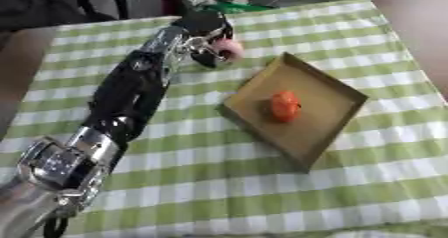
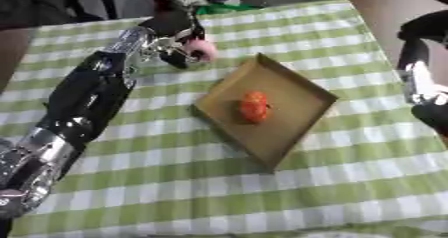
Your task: Pick up objects on the table and place them in the box.
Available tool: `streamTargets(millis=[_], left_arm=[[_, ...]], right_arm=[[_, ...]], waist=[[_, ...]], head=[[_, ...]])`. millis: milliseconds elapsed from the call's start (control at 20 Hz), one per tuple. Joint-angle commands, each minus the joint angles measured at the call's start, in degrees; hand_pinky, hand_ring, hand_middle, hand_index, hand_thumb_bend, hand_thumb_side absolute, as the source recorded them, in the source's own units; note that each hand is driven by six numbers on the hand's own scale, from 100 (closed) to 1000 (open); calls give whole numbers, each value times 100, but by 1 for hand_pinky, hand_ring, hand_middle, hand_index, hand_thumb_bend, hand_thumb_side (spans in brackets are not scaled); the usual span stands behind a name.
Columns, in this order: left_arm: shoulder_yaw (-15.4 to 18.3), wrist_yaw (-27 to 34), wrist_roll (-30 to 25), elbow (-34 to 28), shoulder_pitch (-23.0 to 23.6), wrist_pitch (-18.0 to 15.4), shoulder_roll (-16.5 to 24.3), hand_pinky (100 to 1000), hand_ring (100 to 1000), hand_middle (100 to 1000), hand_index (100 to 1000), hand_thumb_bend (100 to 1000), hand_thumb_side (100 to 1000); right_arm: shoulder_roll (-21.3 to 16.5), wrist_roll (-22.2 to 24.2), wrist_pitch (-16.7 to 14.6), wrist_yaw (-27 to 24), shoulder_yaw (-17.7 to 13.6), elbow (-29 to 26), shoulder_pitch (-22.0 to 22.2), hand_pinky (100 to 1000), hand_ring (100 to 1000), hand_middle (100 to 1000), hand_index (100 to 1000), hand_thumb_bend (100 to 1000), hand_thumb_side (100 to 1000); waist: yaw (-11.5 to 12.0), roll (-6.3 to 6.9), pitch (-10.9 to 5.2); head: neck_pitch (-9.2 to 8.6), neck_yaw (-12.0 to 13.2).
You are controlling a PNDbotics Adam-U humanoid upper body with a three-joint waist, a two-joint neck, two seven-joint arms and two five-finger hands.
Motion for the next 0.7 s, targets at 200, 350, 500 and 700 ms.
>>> streamTargets(millis=[200,350,500,700], left_arm=[[-67,474,-206,-403,-209,-179,-37,586,483,421,588,100,135],[-158,599,-334,-443,-232,-286,-148,589,487,425,591,100,140],[-244,647,-428,-442,-266,-401,-265,594,491,430,595,100,146],[-352,620,-528,-368,-266,-580,-399,601,497,437,601,100,150]], right_arm=[[-75,-18,-15,-11,-17,-86,-64,819,693,638,929,100,441],[-78,-54,-21,-24,-27,-103,-68,818,692,636,928,100,443],[-82,-123,-28,-46,-54,-131,-76,816,687,633,924,100,440],[-92,-209,-30,-55,-125,-185,-80,815,686,634,924,100,431]], waist=[[-48,-54,-107],[-90,-54,-111],[-127,-53,-125],[-164,-60,-133]], head=[[30,18],[30,34],[30,56],[30,75]])
